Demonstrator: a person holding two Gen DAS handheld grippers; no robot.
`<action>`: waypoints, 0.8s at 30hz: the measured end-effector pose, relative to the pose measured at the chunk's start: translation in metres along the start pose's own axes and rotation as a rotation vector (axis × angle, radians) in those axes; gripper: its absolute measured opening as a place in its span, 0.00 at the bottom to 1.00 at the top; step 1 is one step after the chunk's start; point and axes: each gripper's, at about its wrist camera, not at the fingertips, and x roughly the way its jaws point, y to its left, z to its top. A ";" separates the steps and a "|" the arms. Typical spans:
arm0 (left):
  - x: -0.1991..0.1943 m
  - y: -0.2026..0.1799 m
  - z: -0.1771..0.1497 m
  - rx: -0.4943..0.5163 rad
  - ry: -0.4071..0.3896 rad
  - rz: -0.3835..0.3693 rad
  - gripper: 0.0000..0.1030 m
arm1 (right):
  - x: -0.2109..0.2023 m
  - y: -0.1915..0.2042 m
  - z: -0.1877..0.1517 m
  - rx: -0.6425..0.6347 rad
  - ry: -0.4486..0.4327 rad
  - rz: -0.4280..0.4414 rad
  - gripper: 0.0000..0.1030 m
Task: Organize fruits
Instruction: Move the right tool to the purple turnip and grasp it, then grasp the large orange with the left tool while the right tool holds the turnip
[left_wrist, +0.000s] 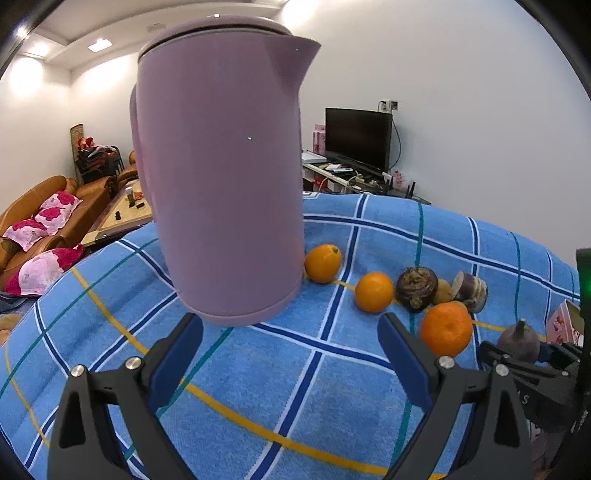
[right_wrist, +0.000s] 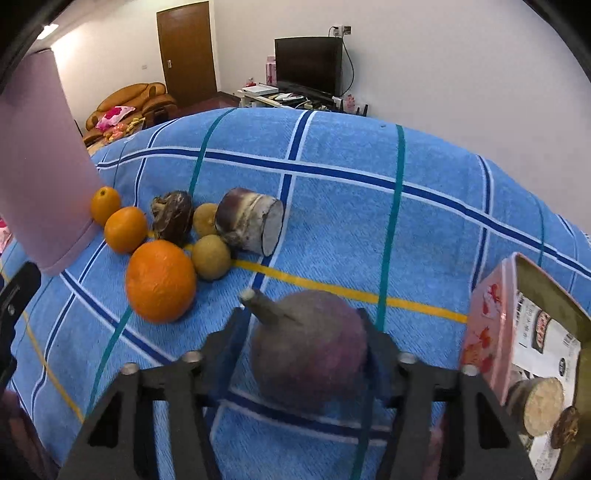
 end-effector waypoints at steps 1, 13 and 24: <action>0.000 -0.001 0.000 0.005 0.001 -0.009 0.95 | -0.001 0.001 -0.001 0.001 -0.003 0.003 0.51; -0.008 -0.020 -0.004 0.059 -0.031 -0.206 0.95 | -0.082 -0.013 -0.056 0.084 -0.326 0.035 0.51; 0.007 -0.099 0.012 0.209 0.094 -0.328 0.83 | -0.115 -0.033 -0.079 0.122 -0.379 0.036 0.52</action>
